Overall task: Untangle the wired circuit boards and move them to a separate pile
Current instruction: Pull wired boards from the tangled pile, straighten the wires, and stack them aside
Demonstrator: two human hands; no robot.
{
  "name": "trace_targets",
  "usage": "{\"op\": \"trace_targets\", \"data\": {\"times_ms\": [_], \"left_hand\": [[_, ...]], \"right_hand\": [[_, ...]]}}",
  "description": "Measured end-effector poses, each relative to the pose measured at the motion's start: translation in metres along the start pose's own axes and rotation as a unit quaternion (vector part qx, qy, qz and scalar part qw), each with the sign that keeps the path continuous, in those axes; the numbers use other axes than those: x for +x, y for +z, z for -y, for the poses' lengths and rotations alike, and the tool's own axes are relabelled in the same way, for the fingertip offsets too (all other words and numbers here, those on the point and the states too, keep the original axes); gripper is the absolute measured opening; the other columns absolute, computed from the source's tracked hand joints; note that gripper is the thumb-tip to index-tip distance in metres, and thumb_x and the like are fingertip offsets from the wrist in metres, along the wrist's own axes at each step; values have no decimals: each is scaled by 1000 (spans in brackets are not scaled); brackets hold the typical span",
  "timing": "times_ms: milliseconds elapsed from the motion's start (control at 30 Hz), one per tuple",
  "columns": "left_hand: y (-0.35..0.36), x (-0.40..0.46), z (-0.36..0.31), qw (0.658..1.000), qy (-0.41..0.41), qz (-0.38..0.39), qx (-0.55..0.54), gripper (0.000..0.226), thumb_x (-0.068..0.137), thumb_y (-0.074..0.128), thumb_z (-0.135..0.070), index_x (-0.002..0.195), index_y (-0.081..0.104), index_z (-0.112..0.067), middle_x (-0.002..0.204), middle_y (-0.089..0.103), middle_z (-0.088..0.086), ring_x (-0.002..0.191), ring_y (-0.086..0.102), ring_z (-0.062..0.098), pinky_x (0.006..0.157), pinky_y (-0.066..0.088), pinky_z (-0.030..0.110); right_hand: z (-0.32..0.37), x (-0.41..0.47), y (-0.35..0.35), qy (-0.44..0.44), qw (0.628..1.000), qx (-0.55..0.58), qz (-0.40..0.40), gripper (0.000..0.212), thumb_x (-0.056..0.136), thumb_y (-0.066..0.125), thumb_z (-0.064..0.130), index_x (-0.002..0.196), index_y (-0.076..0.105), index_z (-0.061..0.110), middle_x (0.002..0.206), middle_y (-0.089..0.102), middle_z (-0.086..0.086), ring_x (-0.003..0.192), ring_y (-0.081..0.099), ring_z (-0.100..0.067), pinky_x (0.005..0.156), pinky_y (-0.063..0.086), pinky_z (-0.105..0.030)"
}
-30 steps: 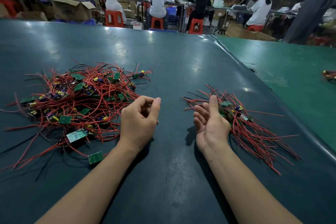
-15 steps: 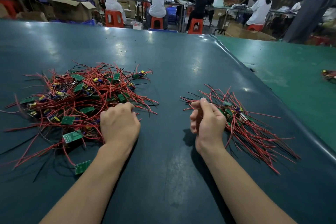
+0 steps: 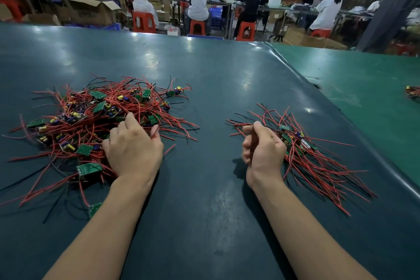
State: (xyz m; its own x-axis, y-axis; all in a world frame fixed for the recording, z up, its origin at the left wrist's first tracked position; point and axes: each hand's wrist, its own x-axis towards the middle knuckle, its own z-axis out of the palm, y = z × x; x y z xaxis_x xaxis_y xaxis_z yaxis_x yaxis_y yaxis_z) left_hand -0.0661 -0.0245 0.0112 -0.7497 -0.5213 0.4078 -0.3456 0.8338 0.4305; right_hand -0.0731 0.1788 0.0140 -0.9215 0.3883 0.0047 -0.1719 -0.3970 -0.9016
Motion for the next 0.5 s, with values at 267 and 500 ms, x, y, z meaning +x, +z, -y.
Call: {"op": "trace_targets", "data": {"times_ms": [267, 500], "left_hand": [[1, 0, 2, 993, 47, -86, -60, 30, 95, 60, -39, 92, 77, -15, 87, 71, 9, 94, 50, 36, 83, 31, 44], [-1, -25, -26, 877, 366, -218, -221, 26, 94, 62, -28, 113, 74, -15, 84, 61, 8, 82, 46, 26, 70, 37, 40]], "right_hand": [[-1, 2, -1, 1, 1000, -23, 7, 31, 97, 55, 19, 70, 67, 9, 45, 50, 1, 35, 35, -10, 36, 23, -16], [-14, -12, 6, -112, 916, -261, 284, 15, 89, 66, 8, 89, 67, 23, 70, 63, -6, 49, 51, -7, 46, 41, -20]]}}
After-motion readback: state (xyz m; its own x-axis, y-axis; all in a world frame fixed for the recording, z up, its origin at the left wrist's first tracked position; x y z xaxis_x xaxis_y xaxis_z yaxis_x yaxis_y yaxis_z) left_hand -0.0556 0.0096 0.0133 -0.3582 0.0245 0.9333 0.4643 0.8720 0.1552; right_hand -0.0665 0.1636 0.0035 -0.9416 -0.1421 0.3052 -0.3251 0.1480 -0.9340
